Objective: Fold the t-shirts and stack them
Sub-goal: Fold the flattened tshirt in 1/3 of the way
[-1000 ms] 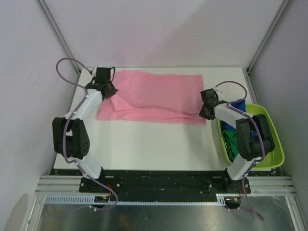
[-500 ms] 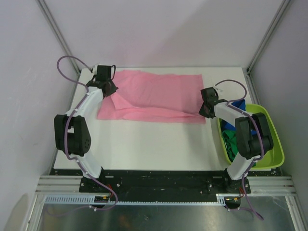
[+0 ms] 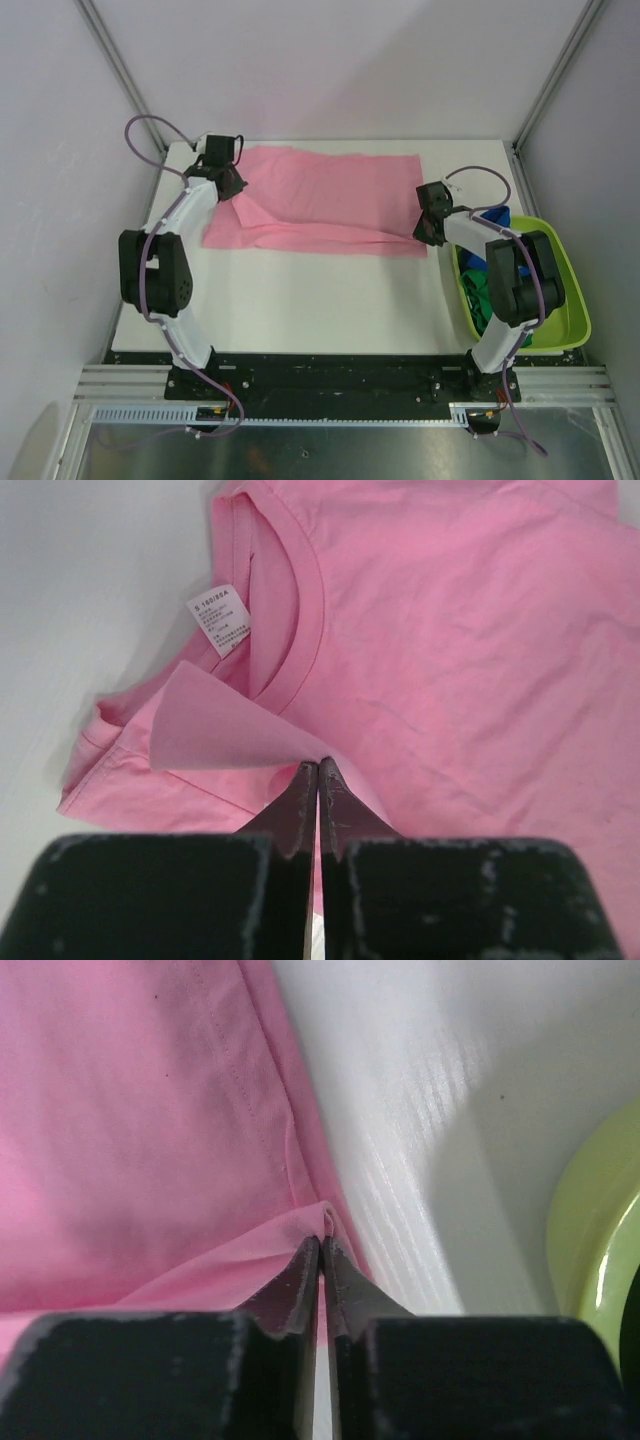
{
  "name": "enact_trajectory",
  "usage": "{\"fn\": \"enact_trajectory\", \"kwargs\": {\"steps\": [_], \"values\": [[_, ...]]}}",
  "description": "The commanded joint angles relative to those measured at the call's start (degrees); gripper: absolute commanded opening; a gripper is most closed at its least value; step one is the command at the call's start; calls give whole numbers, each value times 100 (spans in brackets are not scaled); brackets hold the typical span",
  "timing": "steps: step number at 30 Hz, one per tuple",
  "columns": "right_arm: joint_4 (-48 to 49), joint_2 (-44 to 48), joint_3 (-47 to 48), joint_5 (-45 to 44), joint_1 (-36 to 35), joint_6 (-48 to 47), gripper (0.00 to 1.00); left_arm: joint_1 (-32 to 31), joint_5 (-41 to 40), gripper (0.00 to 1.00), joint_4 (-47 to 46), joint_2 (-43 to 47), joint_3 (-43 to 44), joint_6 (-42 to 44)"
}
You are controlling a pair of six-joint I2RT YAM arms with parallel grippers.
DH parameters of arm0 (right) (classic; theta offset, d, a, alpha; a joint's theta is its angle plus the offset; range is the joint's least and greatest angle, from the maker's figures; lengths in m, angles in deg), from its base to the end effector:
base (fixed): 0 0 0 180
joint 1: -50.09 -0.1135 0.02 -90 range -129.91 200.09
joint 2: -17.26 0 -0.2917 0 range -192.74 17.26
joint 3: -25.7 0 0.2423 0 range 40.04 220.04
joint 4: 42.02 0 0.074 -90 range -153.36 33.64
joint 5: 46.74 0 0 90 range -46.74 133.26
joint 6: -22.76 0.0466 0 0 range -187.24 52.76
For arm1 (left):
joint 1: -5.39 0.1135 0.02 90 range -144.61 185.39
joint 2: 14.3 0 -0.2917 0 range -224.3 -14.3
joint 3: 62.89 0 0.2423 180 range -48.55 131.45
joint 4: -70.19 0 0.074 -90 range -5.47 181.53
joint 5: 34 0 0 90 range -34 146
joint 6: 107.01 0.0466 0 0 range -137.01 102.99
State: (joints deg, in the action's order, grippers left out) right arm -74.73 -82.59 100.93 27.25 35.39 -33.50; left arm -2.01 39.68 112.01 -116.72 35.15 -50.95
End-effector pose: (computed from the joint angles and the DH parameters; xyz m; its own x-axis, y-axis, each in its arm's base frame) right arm 0.3460 0.0775 0.2000 -0.7326 0.3598 -0.5778 0.3692 0.9232 0.1068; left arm 0.4048 -0.0394 0.2942 -0.5551 -0.4682 -0.6875 -0.4571 0.8622 -0.2182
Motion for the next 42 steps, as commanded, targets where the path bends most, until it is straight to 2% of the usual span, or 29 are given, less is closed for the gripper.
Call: {"fn": "enact_trajectory", "kwargs": {"steps": [1, 5, 8, 17, 32, 42], "values": [[93, -50, 262, -103, 103, -139, 15, -25, -213, 0, -139, -172, 249, 194], [79, 176, 310, -156, 109, -281, 36, -25, -200, 0, -179, -278, 266, 234], [13, 324, 401, -209, 19, -404, 40, -32, -164, 0, -199, -302, 269, 223], [23, 242, 448, -171, -218, -359, 42, -25, -122, 0, -228, -215, 310, 211], [248, -669, 959, -103, 50, -348, 42, -30, -62, 0, -230, -220, 337, 189], [329, -845, 1030, -29, 129, -350, 41, -25, -81, 0, -234, -199, 340, 195]]}}
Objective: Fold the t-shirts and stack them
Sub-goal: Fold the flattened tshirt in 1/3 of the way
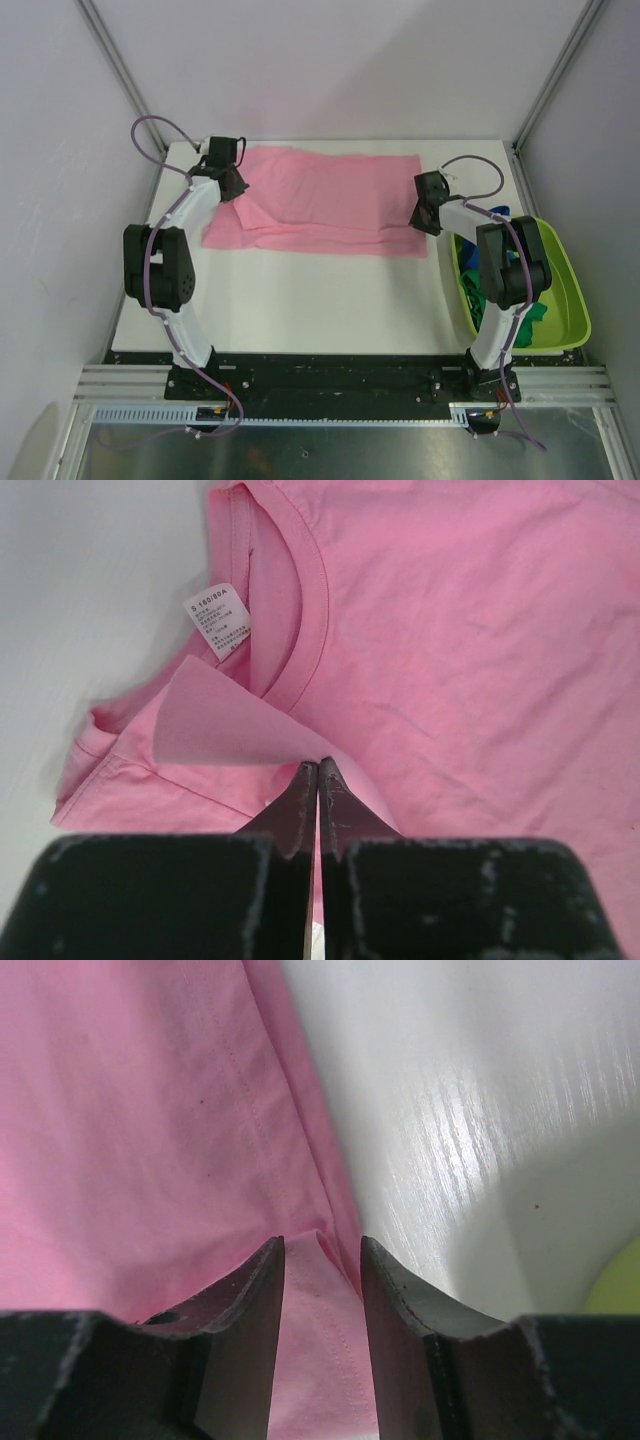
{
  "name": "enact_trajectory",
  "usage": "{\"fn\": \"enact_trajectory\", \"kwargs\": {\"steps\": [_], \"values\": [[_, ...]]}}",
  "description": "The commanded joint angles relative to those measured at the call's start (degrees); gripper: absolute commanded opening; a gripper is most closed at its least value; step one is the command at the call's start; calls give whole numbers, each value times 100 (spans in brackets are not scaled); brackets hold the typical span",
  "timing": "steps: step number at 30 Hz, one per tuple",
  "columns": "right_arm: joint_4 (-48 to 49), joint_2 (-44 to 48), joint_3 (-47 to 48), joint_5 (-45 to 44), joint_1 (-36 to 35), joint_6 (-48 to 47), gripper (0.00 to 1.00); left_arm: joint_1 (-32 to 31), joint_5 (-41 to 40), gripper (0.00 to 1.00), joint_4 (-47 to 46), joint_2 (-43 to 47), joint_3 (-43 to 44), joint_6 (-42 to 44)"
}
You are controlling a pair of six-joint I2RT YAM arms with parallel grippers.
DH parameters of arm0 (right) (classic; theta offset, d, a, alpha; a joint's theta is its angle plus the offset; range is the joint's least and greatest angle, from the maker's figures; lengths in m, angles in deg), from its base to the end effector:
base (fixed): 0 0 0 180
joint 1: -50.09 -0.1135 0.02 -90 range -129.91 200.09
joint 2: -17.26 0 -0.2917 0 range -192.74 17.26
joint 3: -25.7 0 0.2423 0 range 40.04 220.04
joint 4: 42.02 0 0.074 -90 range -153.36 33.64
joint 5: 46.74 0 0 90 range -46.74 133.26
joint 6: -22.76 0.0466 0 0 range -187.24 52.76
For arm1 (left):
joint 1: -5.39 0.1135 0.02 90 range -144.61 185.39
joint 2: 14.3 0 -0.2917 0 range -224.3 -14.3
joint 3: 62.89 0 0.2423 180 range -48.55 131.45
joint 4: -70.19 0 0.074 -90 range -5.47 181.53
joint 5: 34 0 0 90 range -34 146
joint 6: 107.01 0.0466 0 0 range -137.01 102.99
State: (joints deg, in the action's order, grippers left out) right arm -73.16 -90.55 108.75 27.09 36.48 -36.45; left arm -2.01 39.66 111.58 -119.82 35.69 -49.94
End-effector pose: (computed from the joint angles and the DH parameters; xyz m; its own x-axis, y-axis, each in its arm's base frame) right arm 0.3878 0.0805 0.1914 -0.7294 0.3293 -0.5997 0.3482 0.9332 0.0889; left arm 0.4157 -0.0408 0.2766 -0.5881 -0.4497 -0.6723 -0.4546 0.8712 -0.1850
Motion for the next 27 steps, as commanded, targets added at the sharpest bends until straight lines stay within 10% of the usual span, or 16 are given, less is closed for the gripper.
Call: {"fn": "enact_trajectory", "kwargs": {"steps": [1, 17, 27], "values": [[161, -53, 248, -7, 18, -46, 40, -25, -75, 0, -186, 106, 285, 94], [123, 20, 248, 0, 17, -88, 2, -25, -83, 0, -189, 125, 310, 102], [38, 212, 249, -164, 88, -167, 0, 47, -89, 0, -183, 227, 345, 151]]}}
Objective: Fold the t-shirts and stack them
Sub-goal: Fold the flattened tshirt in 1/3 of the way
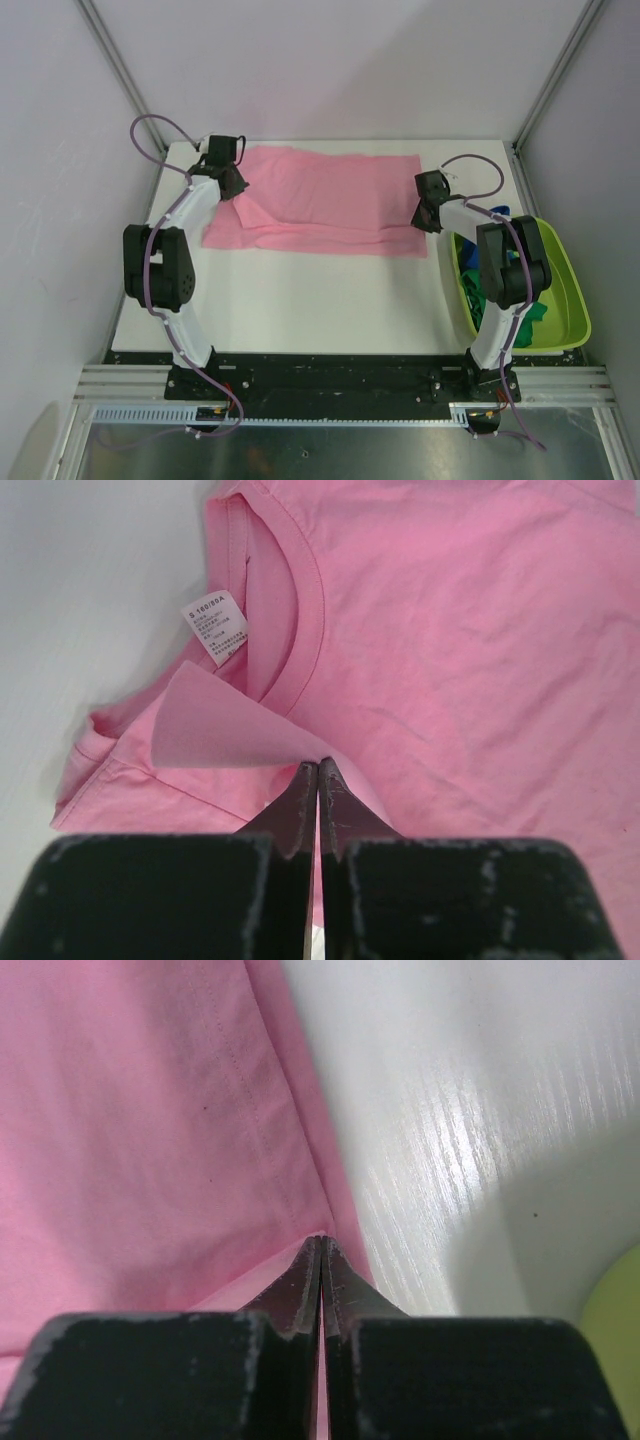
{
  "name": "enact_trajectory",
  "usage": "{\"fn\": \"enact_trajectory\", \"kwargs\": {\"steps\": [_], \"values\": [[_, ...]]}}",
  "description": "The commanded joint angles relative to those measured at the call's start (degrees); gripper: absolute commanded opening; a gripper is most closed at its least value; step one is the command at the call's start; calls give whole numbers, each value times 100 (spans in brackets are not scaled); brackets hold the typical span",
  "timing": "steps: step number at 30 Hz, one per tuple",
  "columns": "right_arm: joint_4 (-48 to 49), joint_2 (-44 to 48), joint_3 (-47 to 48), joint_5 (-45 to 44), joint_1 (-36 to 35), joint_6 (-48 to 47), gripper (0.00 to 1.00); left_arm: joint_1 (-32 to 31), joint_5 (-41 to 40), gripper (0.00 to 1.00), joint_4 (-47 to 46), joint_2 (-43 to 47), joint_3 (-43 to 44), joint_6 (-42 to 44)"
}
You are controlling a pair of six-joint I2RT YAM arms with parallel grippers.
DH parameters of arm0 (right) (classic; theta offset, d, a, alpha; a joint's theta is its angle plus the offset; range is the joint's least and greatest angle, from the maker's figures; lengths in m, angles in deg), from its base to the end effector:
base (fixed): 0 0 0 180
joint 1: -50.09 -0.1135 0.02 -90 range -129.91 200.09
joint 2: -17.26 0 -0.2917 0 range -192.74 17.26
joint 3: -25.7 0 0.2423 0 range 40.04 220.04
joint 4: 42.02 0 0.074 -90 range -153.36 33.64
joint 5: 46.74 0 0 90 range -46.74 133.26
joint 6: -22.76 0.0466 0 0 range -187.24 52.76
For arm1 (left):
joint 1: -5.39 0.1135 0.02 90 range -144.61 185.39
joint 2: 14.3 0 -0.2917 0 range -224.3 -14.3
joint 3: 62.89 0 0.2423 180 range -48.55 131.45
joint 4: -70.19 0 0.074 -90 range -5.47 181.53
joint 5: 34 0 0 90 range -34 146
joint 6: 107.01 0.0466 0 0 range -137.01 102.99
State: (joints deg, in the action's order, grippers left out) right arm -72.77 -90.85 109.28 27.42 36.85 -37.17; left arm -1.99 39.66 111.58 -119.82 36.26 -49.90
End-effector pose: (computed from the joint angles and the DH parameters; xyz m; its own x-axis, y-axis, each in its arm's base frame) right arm 0.3911 0.0790 0.1925 -0.7270 0.3241 -0.6053 0.3412 0.9356 0.0912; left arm 0.4169 -0.0408 0.2798 -0.5816 -0.4501 -0.6776 -0.4527 0.8712 -0.1901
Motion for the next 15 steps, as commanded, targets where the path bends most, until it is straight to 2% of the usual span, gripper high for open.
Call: {"fn": "enact_trajectory", "kwargs": {"steps": [1, 15], "values": [[-2, 253, 196, -212, 54, -96, 0, 57, -89, 0, -183, 230, 285, 149], [-125, 406, 203, -407, 141, -140, 0, 141, -93, 0, -183, 156, 351, 146]]}}
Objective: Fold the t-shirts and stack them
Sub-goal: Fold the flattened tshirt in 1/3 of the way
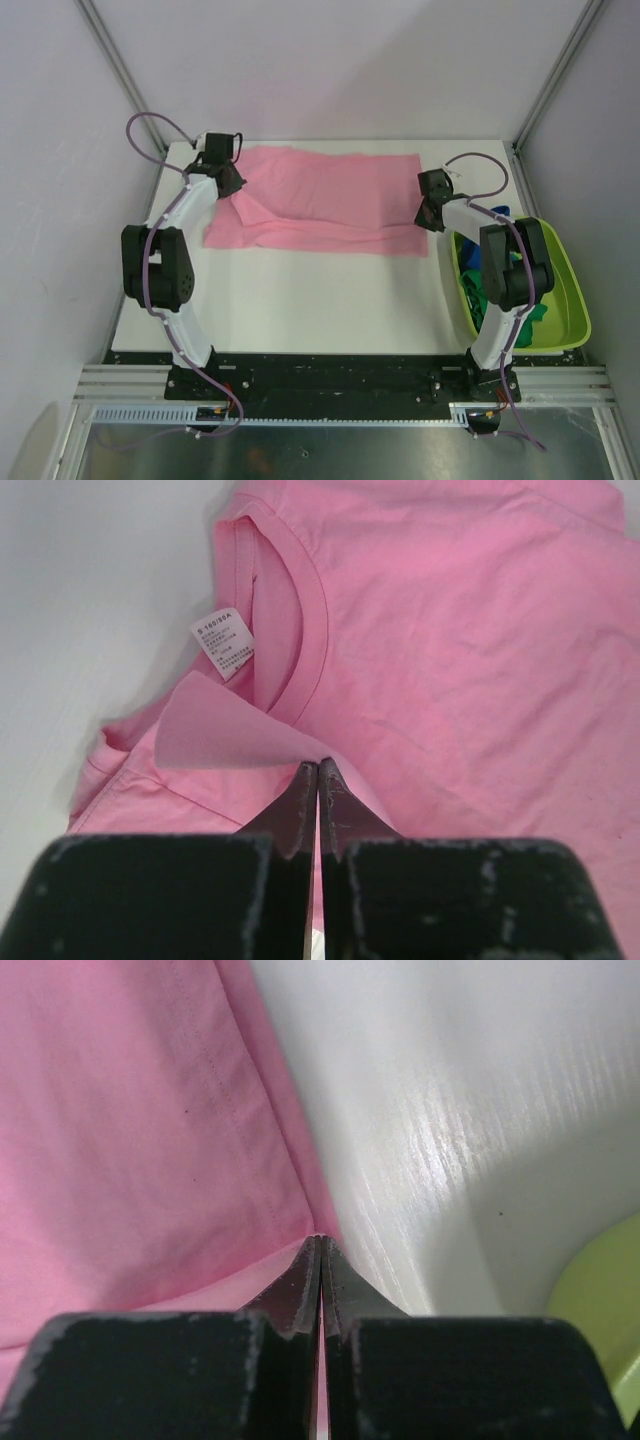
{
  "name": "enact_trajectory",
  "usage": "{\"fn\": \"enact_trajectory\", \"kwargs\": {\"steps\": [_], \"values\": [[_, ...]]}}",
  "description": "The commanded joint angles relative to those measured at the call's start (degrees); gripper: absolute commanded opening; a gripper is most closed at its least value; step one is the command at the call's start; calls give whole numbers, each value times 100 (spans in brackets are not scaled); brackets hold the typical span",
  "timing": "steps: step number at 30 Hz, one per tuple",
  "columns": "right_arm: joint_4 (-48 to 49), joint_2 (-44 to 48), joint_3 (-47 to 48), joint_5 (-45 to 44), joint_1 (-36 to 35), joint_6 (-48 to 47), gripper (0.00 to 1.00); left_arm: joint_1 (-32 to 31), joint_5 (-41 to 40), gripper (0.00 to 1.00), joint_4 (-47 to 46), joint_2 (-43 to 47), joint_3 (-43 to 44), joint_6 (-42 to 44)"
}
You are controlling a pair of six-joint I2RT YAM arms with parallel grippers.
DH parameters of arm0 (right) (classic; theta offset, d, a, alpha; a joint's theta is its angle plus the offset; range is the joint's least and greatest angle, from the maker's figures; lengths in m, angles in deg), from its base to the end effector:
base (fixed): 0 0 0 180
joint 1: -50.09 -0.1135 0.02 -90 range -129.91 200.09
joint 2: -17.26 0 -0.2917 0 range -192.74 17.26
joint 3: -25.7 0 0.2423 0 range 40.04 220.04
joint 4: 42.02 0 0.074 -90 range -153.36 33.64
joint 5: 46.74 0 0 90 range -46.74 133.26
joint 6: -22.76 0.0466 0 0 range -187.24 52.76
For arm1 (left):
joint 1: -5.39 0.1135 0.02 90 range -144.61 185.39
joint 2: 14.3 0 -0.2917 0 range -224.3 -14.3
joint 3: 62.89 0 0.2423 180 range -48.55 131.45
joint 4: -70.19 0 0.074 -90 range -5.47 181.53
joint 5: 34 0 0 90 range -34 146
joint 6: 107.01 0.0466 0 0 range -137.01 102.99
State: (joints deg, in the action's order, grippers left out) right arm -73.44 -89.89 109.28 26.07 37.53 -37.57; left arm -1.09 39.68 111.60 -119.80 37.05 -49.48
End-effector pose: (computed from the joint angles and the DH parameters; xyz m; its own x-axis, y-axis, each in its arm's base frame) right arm 0.3896 0.0727 0.1983 -0.7155 0.3251 -0.6183 0.3590 0.9304 0.0737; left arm 0.4189 -0.0344 0.2843 -0.5686 -0.4540 -0.6860 -0.4593 0.8671 -0.1930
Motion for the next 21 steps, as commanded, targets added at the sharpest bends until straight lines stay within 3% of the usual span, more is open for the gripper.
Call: {"fn": "enact_trajectory", "kwargs": {"steps": [1, 14, 16, 17, 21], "values": [[-71, 323, 199, -278, 80, -106, 0, 60, -98, 0, -189, 166, 264, 98], [2, 279, 196, -148, 106, -203, 1, 146, 76, 0, -196, -23, 351, 94], [29, 264, 196, -97, 107, -239, 11, 147, 177, 2, -207, -112, 380, 149], [38, 269, 196, -72, 110, -258, 20, 147, 232, 8, -227, -143, 392, 182], [-80, 434, 266, -37, 97, -333, 53, 189, 466, 61, -349, -78, 436, 372]]}}
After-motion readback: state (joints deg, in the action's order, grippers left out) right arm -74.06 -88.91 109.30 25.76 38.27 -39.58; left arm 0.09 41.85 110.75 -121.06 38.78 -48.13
